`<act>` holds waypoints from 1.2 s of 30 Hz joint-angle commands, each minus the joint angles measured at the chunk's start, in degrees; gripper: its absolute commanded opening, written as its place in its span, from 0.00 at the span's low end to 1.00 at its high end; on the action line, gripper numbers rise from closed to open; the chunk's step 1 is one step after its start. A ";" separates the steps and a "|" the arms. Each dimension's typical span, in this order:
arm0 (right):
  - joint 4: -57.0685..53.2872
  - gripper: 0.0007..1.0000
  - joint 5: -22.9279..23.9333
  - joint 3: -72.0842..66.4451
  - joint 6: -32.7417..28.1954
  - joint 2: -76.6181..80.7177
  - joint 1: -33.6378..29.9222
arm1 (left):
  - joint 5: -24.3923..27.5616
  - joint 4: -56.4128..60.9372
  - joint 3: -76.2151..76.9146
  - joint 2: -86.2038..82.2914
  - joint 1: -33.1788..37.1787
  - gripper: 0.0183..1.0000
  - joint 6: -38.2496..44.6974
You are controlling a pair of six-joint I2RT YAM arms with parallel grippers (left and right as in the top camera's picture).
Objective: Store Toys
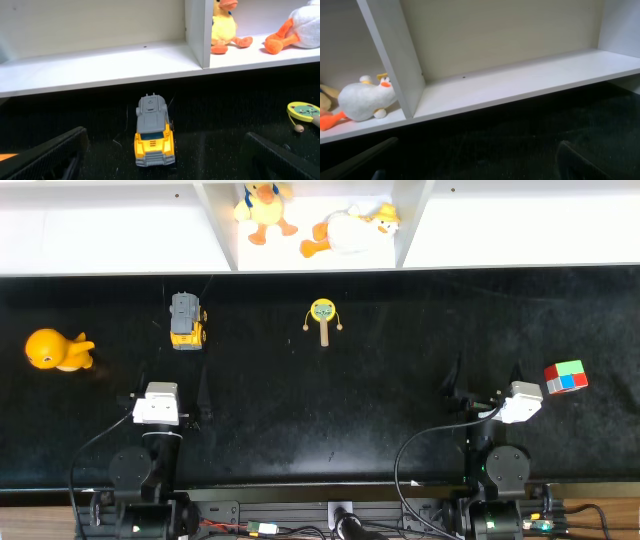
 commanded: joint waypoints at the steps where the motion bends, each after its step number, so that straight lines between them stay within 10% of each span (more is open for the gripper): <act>1: 0.04 1.00 0.07 -0.79 0.26 -0.48 -0.09 | -0.28 -0.28 -0.07 -0.68 -0.11 1.00 0.68; 36: 0.04 0.99 0.07 -0.79 0.26 -0.48 -0.09 | -1.20 -1.01 2.01 1.70 -0.11 1.00 0.55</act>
